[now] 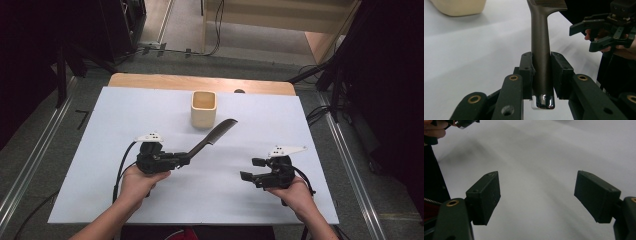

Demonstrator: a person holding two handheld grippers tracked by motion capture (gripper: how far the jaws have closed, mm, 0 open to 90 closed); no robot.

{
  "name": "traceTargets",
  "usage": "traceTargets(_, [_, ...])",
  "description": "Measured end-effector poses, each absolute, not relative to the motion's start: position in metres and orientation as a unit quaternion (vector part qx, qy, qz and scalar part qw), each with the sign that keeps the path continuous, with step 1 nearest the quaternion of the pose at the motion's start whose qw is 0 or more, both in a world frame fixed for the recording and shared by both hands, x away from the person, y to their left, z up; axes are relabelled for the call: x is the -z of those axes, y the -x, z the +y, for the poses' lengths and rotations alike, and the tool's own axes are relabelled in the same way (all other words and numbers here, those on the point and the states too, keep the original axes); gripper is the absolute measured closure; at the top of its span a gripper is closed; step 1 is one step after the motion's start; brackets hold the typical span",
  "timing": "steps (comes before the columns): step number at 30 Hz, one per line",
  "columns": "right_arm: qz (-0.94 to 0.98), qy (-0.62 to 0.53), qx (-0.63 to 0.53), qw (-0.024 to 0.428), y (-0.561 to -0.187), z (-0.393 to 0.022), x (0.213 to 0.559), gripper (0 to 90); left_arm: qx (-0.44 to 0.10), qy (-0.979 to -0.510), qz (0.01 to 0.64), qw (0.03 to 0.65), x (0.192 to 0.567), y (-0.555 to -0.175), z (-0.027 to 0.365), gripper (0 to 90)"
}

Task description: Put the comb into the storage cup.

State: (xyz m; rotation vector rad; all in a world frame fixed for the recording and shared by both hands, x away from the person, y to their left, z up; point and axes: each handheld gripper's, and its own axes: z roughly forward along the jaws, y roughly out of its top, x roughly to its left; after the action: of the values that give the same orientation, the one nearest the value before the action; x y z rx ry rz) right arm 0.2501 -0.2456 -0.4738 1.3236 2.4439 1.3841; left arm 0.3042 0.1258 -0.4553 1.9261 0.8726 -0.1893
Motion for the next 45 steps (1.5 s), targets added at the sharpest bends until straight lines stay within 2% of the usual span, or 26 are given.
traceTargets(12, [0.767, -0.449, -0.458, 0.020, -0.244, -0.249, 0.469, 19.2, 0.108, -0.783, 0.354, 0.500, 0.460, -0.315, 0.091, 73.6])
traceTargets(22, [0.740, -0.479, -0.471, 0.013, -0.242, -0.247, 0.464, 19.2, 0.127, -0.767, 0.365, 0.512, 0.464, -0.324, 0.078, 73.6])
traceTargets(27, [0.736, -0.482, -0.476, 0.023, -0.241, -0.243, 0.459, 19.3, 0.127, -0.761, 0.371, 0.516, 0.468, -0.328, 0.073, 73.6])
traceTargets(45, [0.693, -0.517, -0.503, 0.008, -0.256, -0.224, 0.451, 19.3, 0.117, -0.740, 0.385, 0.539, 0.473, -0.329, 0.060, 73.6])
